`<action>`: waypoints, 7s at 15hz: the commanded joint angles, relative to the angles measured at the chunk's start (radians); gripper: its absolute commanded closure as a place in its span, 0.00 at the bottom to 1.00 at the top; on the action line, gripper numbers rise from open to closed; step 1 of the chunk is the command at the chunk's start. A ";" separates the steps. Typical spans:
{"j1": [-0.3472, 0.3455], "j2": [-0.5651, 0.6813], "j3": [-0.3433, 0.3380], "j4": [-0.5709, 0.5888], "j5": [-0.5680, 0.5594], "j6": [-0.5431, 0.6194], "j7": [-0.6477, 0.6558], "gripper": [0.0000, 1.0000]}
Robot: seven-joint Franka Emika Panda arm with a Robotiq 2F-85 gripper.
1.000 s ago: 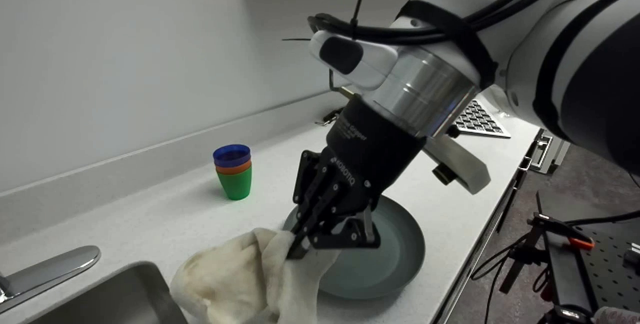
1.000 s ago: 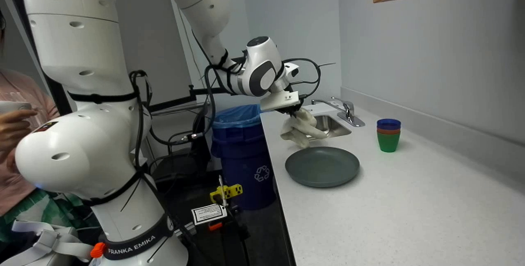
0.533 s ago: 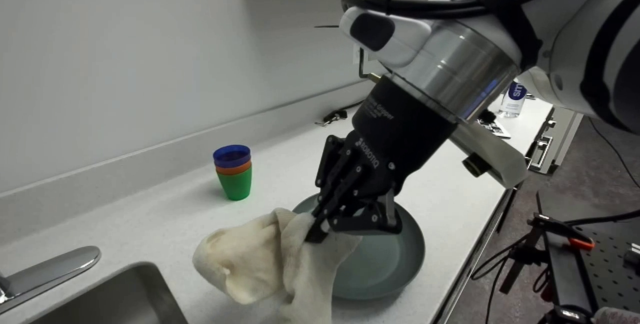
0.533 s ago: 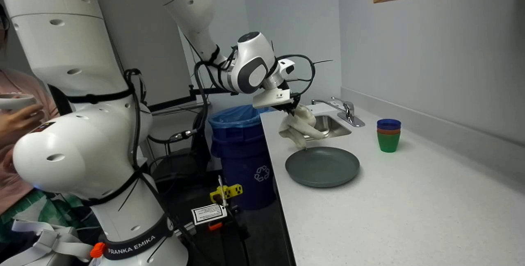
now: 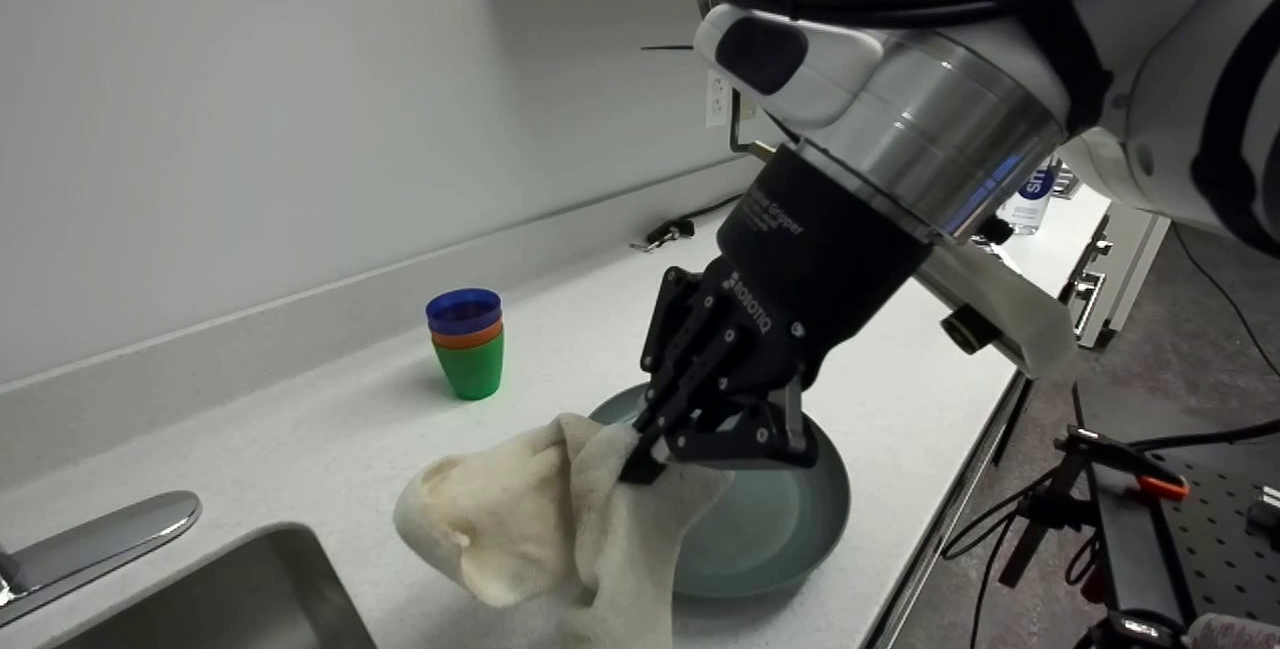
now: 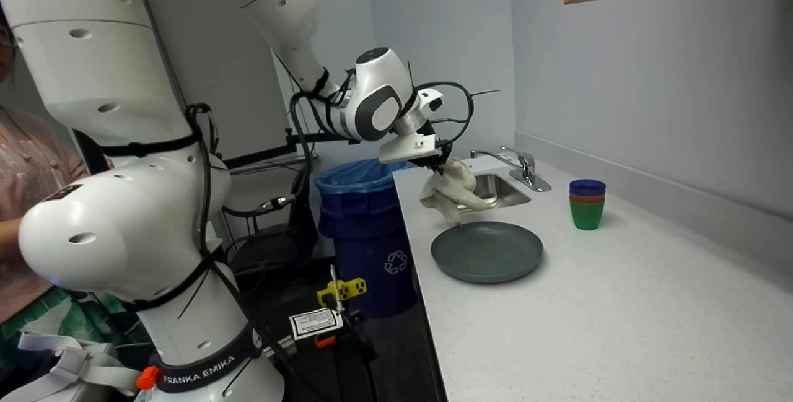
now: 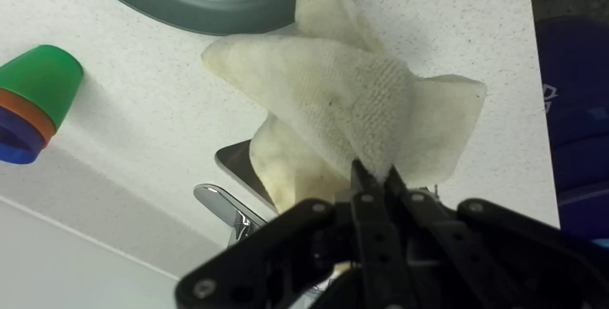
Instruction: Use the towel to wipe the top cupboard door
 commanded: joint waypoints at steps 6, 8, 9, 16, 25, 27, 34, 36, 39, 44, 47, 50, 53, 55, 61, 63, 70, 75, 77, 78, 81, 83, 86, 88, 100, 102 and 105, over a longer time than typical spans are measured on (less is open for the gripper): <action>-0.080 -0.078 -0.044 -0.011 0.099 0.024 -0.020 0.98; -0.095 -0.113 -0.065 -0.014 0.159 0.020 -0.030 0.98; -0.094 -0.135 -0.080 -0.014 0.195 0.008 -0.036 0.98; -0.088 -0.392 -0.242 -0.083 0.333 -0.149 -0.047 0.98; 0.041 -0.488 -0.570 -0.139 -0.135 -0.292 0.258 0.94; 0.047 -0.496 -0.575 -0.146 -0.135 -0.294 0.259 0.94; 0.007 -0.509 -0.547 -0.142 -0.192 -0.336 0.308 0.98; -0.030 -0.526 -0.545 -0.127 -0.307 -0.402 0.397 0.98; -0.034 -0.561 -0.583 -0.090 -0.421 -0.560 0.478 0.98; 0.012 -0.592 -0.690 0.015 -0.512 -0.841 0.466 0.98; 0.061 -0.631 -0.754 0.046 -0.489 -0.875 0.435 0.98; 0.101 -0.670 -0.792 0.048 -0.484 -0.819 0.426 0.98; 0.127 -0.691 -0.810 0.052 -0.481 -0.798 0.425 0.98; 0.143 -0.698 -0.823 0.046 -0.474 -0.745 0.423 0.98; 0.167 -0.693 -0.848 0.022 -0.443 -0.534 0.418 0.98; 0.164 -0.690 -0.850 0.013 -0.437 -0.469 0.422 0.98; 0.140 -0.686 -0.837 -0.021 -0.418 -0.314 0.429 0.98; 0.133 -0.667 -0.824 -0.011 -0.412 -0.339 0.433 0.94; 0.133 -0.667 -0.824 -0.012 -0.411 -0.339 0.433 0.94; 0.133 -0.667 -0.824 -0.012 -0.411 -0.339 0.433 0.98; 0.132 -0.710 -0.825 -0.010 -0.417 -0.355 0.419 0.98; 0.152 -0.751 -0.844 -0.003 -0.407 -0.369 0.392 0.98; 0.153 -0.820 -0.853 0.010 -0.408 -0.345 0.376 0.98; 0.150 -0.853 -0.857 0.018 -0.401 -0.293 0.391 0.98; -0.130 -0.690 -0.641 0.060 -0.255 0.463 0.511 0.98; -0.220 -0.633 -0.566 0.064 -0.197 0.570 0.498 0.98; -0.317 -0.572 -0.463 0.065 -0.109 0.637 0.466 0.98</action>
